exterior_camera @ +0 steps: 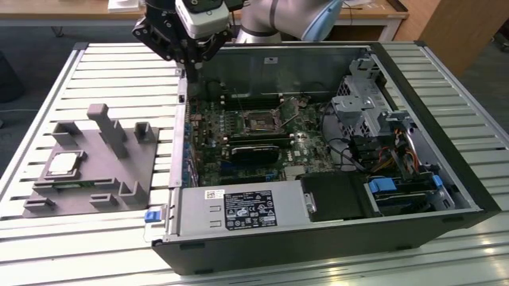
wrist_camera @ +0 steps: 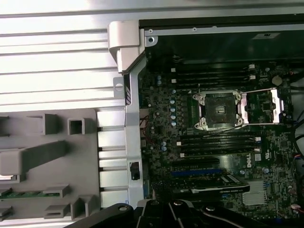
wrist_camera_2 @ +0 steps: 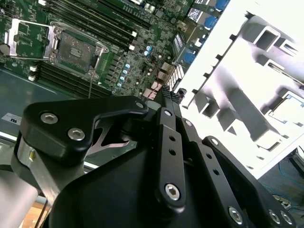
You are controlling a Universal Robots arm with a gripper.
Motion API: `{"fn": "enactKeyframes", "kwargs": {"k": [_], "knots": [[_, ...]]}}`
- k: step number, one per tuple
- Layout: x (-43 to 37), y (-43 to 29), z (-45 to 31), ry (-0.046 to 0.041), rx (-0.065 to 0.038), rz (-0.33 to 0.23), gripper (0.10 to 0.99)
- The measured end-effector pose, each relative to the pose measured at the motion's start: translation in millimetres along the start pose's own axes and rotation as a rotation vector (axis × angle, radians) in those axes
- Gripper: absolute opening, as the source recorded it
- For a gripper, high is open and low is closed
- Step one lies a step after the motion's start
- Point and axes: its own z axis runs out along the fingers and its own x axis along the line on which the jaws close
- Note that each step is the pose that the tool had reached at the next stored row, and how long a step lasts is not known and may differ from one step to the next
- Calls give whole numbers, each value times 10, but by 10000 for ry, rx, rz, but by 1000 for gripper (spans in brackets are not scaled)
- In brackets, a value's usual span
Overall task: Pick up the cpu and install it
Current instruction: 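Reach for the cpu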
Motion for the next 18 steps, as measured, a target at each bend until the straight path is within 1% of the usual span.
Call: {"fn": "enactKeyframes", "kwargs": {"k": [18], "knots": [[114, -9, 13, 0, 0, 0, 106]]}}
